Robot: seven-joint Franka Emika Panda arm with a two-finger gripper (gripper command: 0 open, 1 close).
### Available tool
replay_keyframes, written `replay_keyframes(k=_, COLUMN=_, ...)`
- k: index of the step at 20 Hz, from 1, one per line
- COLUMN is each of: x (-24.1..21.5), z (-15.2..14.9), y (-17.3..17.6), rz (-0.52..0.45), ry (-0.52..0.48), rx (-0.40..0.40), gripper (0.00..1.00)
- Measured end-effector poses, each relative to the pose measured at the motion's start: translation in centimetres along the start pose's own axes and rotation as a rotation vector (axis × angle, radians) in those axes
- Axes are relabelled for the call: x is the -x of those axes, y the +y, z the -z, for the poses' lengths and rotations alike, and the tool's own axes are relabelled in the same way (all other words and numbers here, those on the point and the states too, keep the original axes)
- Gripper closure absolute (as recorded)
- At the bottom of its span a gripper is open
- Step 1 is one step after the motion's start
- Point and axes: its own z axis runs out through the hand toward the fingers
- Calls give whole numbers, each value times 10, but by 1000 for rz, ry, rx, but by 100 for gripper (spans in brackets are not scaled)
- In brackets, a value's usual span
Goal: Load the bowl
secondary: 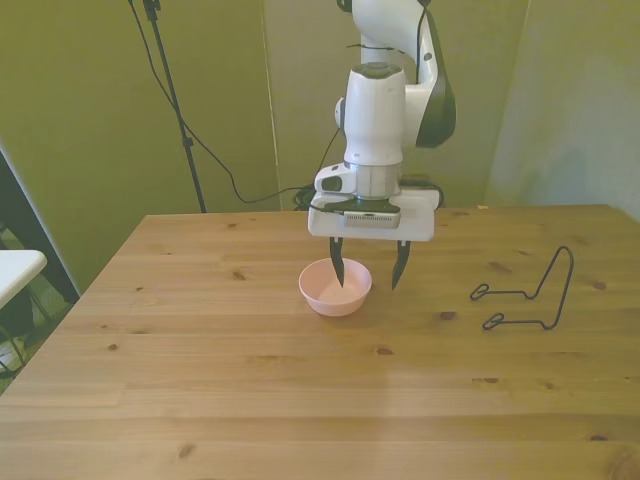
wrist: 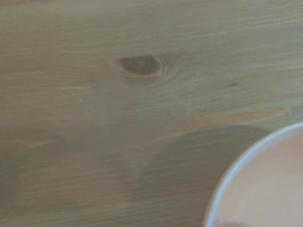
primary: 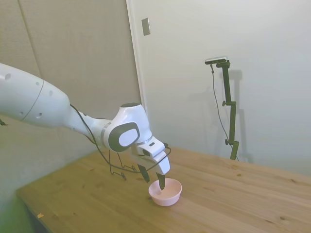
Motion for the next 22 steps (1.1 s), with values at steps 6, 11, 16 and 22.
replay_keyframes(k=6, x=-5, z=-14, y=6, rz=-13, ry=-10, rx=21, gripper=100)
replay_keyframes(k=11, x=-7, z=-15, y=9, rz=-19, ry=-10, rx=23, gripper=100)
replay_keyframes(k=16, x=-8, z=-16, y=12, rz=-25, ry=-13, rx=24, gripper=100)
replay_keyframes(k=22, x=-9, z=-16, y=13, rz=-34, ry=-17, rx=21, gripper=100)
